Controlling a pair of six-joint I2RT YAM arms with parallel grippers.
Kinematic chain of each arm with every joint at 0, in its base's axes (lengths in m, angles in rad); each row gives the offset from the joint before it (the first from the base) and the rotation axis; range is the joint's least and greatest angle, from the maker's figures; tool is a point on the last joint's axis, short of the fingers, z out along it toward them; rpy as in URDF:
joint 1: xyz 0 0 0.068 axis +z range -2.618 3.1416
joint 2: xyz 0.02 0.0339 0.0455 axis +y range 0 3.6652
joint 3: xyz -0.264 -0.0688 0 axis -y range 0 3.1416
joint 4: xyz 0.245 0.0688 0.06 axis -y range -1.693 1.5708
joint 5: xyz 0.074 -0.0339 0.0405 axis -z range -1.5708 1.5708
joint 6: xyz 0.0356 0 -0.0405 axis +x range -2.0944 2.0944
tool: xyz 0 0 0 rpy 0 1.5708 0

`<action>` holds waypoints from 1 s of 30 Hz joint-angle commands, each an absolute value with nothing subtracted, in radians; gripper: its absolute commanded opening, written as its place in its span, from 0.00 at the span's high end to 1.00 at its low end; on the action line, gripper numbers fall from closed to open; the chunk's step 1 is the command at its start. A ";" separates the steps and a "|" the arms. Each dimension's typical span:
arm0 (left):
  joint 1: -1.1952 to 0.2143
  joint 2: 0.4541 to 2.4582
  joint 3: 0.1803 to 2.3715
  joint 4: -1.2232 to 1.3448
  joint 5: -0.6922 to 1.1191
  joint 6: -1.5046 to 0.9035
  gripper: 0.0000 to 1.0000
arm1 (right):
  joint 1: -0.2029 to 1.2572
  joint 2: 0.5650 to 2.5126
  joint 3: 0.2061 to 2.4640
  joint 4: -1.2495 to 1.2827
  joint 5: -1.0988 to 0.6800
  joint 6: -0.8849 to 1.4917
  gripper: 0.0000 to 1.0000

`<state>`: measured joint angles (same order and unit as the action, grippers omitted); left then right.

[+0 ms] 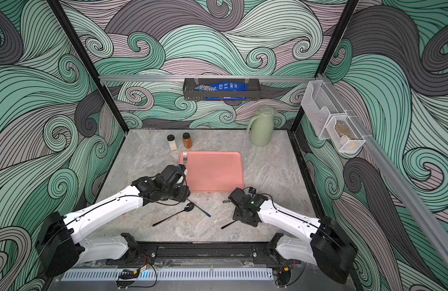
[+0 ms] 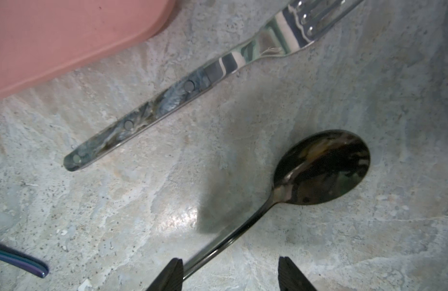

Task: Set the spoon and fork side by side
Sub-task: Pick up the spoon from the center of the board.

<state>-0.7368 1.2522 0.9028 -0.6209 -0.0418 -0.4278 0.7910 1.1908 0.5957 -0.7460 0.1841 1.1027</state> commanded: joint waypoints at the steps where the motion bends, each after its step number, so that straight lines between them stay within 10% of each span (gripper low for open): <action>1: -0.743 1.227 0.896 -0.635 -0.056 -0.436 0.45 | 0.786 1.234 0.634 -0.742 0.215 1.083 0.37; 30: -0.742 1.235 0.897 -0.641 -0.088 -0.475 0.45 | 0.681 1.262 0.567 -0.675 0.139 0.951 0.74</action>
<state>-0.7368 1.2461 0.8913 -0.6216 -0.0654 -0.4625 0.6785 1.2427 0.5529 -0.6704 0.1471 0.9634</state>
